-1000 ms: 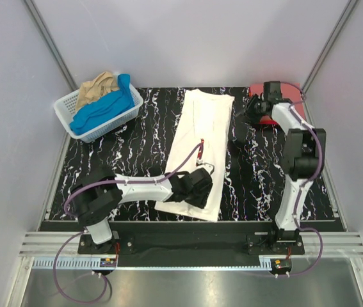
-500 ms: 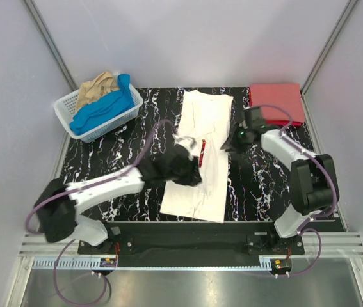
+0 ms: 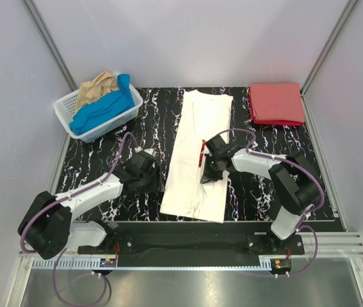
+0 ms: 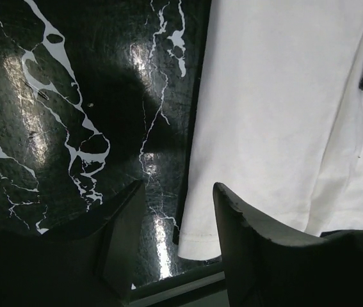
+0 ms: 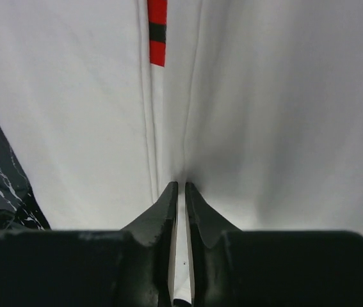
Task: Fold and stack the t-shirts
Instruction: Fold the tshirt
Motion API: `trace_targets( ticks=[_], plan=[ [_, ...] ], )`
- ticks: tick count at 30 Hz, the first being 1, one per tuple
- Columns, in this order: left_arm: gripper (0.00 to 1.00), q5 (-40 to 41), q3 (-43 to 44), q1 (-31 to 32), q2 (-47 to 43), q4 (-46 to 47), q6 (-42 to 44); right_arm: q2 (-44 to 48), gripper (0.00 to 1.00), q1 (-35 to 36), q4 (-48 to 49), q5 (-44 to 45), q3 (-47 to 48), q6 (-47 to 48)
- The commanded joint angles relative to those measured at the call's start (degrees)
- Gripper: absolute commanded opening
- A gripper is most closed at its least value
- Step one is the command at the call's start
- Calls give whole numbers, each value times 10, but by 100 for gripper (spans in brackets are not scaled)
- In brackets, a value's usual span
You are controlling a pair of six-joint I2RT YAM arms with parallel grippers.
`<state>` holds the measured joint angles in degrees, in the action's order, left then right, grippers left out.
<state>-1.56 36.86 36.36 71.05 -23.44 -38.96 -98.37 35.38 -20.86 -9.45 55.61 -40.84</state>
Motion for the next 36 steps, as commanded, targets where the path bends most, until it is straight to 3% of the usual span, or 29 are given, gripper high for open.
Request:
trace_targets(
  ticks=[1, 11, 19, 24, 31, 36],
  plan=[
    [51, -13, -17, 6, 16, 43, -16, -12, 13, 10, 25, 22, -3, -5],
    [46, -5, -53, 88, 45, 80, -60, 48, 18, 26, -11, 8, -2, -20],
    [43, 31, -65, 163, 56, 89, -113, 69, 12, 94, -14, 29, -68, -92],
    [43, 37, -63, 194, 60, 88, -133, 62, 12, 108, -15, 67, -76, -72],
    [49, 50, -65, 196, 2, 58, -139, 136, 21, 107, -92, 86, -24, -59],
    [50, 39, -88, 196, -32, 43, -141, 193, 38, 108, -147, 90, -85, -149]
  ],
)
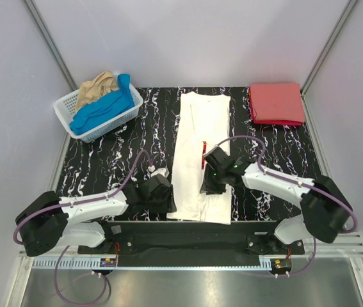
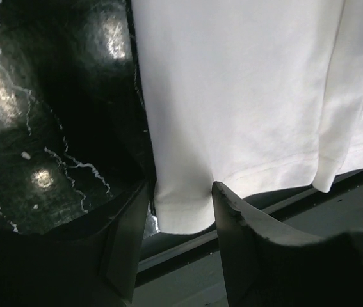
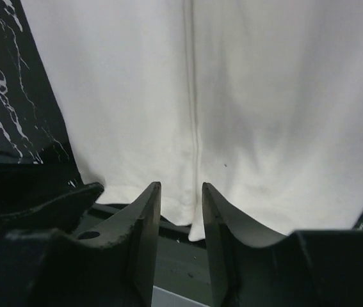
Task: Fold and stack the t-shirts
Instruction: Fold the tshirt
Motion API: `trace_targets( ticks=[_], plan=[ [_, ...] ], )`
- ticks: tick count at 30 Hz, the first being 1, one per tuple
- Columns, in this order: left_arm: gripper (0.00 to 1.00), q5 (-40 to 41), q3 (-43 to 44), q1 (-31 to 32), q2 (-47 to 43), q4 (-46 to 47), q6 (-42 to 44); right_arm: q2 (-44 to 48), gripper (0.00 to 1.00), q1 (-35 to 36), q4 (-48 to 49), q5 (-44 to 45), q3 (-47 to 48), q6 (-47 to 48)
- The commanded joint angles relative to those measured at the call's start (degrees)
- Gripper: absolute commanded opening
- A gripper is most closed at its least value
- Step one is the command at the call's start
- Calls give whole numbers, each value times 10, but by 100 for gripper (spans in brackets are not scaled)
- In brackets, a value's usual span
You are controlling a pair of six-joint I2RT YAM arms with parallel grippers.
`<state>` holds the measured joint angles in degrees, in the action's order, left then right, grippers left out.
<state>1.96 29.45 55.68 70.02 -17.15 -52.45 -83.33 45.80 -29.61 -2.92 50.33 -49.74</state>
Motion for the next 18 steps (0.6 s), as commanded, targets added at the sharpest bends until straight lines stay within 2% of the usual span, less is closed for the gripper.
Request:
trace_targets(
  ticks=[1, 7, 10, 11, 18],
  plan=[
    [50, 2, -19, 3, -25, -20, -7, 74, 40, 3, -71, 26, -49, -76],
    [49, -17, -31, 14, -23, 3, -15, 192, 44, 3, -102, 26, -164, -167],
    [42, -17, -28, 20, -16, 10, -18, 228, 46, 3, -115, 26, -196, -195],
    [37, -31, -27, 22, -15, 11, -17, 233, 46, 3, -119, 26, -200, -197],
    [15, -31, -22, 29, -12, 12, -20, 219, 49, 3, -127, 26, -206, -195]
  ],
)
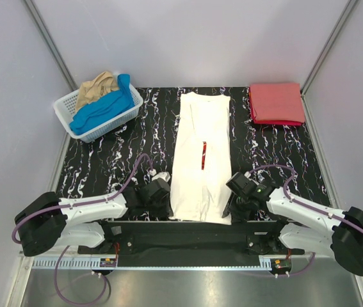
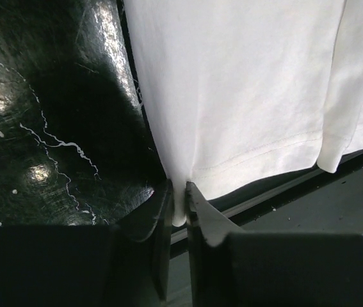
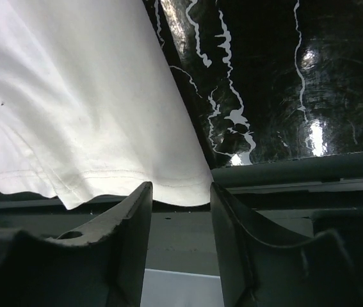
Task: Fold and stack the t-shirts
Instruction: Fold the tshirt
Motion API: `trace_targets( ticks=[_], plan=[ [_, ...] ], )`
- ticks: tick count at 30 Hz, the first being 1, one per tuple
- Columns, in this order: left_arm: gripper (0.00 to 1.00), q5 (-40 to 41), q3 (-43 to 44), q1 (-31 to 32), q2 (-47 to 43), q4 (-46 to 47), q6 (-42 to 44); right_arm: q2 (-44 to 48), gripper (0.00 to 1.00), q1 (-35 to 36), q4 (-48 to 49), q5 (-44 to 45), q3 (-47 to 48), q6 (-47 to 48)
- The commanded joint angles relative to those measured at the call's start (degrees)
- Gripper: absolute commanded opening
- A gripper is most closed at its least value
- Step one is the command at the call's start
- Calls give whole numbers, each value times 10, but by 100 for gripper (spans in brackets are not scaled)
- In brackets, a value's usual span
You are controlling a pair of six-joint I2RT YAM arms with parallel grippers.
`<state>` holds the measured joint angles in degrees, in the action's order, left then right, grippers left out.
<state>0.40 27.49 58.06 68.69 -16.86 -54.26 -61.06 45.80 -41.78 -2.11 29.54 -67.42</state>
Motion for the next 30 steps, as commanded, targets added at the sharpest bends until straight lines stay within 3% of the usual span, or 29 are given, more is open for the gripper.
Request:
trace_targets(
  ticks=[1, 6, 12, 15, 17, 20, 23, 30],
  plan=[
    [13, -14, -2, 6, 0, 10, -3, -6, 49, 3, -5, 18, 3, -18],
    [1, -14, -5, 6, -3, 7, -5, -26, 50, 5, -3, 18, 12, -6],
    [0, -13, -2, 6, -7, 9, -10, -22, 48, 9, -2, 37, 10, -12],
    [0, -20, 6, 6, -7, 9, -8, -13, 32, 10, -1, 46, 13, -11],
    [0, -22, 16, 6, -8, 9, -8, -4, 12, 9, -6, 52, 17, -4],
    [0, -30, 39, 4, -5, 10, -1, 17, 0, 9, -8, 69, 36, 11],
    [0, -45, 70, -13, 14, 8, 19, 16, 0, 9, -13, 109, 74, 43],
    [0, -75, 166, -91, 86, -26, 80, -92, 0, -4, -14, 184, 187, 176]
  ],
)
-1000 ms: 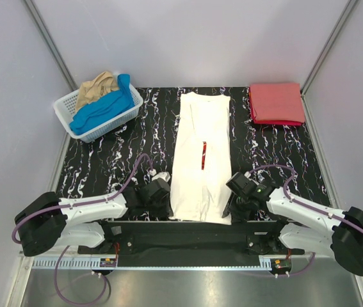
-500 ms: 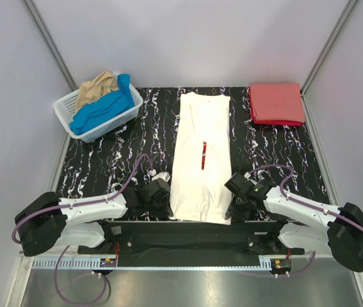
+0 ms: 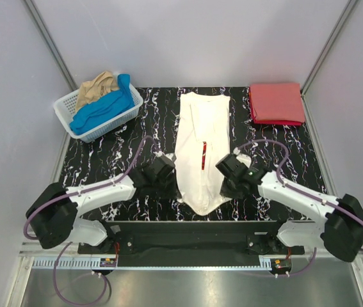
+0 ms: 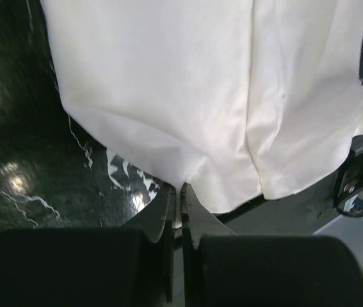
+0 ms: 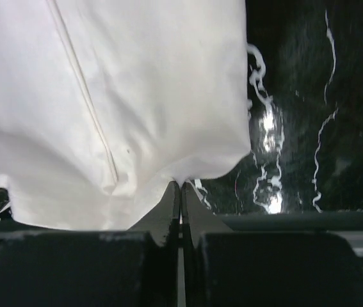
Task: Fold and stack the t-shirts
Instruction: Fold the tshirt
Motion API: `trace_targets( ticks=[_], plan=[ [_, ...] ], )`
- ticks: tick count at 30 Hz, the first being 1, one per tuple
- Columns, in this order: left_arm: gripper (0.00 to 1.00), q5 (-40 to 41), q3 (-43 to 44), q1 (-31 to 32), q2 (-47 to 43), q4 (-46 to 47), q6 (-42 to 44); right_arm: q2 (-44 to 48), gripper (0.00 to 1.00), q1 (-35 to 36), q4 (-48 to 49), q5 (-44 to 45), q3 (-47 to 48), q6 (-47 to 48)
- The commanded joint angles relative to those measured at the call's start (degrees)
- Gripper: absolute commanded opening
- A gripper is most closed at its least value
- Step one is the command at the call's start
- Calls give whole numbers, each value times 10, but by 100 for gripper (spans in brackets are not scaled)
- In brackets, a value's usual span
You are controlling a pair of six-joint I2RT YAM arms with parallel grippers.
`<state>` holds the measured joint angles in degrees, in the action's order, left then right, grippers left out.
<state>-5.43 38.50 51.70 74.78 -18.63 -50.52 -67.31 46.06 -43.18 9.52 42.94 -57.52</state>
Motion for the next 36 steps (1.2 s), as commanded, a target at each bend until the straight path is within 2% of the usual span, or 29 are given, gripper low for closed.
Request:
trace_targets(
  ticks=[1, 11, 23, 27, 33, 36],
  plan=[
    [0, -19, 72, -44, 36, -15, 50, -57, 0, -12, 1, 82, 66, 92],
    [0, -34, 265, -160, 194, -41, 122, -178, 0, -152, 62, 48, 209, 263],
    [0, -125, 527, -259, 400, -69, 185, -371, 0, -262, 81, -31, 423, 358],
    [0, -138, 558, -279, 421, -68, 189, -399, 0, -280, 78, -78, 467, 364],
    [0, -168, 597, -294, 456, -43, 188, -431, 0, -297, 78, -94, 514, 372],
    [0, -157, 613, -302, 476, -43, 181, -459, 0, -309, 78, -109, 540, 378]
  ],
)
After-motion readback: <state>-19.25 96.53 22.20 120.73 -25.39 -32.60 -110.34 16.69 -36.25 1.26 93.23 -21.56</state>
